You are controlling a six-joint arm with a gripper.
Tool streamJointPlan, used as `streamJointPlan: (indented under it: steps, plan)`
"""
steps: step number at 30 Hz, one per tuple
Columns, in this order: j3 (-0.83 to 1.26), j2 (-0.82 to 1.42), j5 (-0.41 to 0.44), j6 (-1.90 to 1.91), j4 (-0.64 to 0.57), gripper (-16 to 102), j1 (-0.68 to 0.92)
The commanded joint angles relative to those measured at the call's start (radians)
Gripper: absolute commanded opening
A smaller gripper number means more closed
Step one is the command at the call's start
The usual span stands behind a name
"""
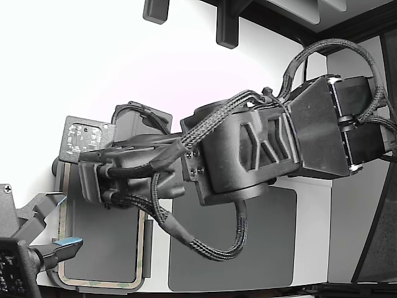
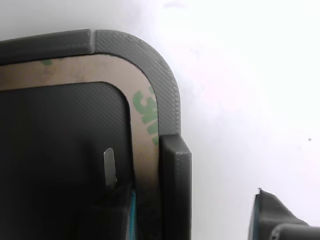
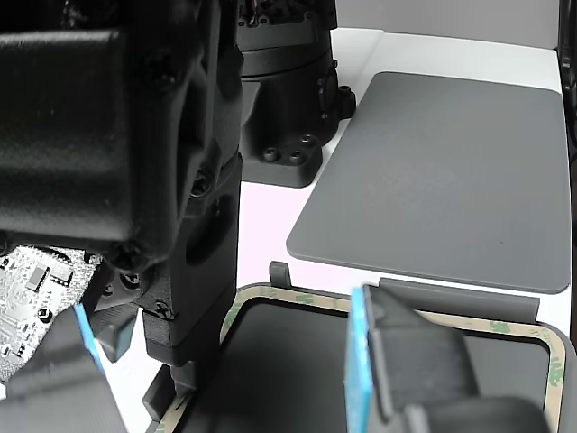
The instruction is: Move top rectangular frame to the holder.
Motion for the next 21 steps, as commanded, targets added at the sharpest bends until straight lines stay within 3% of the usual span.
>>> streamJointPlan:
  steps: [1, 6, 12, 17, 21]
  plan:
    - [-0.02, 0.038, -0.002, 0.002, 0.0, 99, -0.012]
    - [-0.067, 0.063, 0.026, -0.003, 0.02, 100, -0.012]
    - [0.017, 0.236, 0.17, -0.012, -0.048, 100, -0.017]
    - [0.14, 0.411, 0.227, -0.051, -0.137, 100, -0.051]
    - [0.391, 0.637, 0.224, -0.164, -0.318, 100, -0.109]
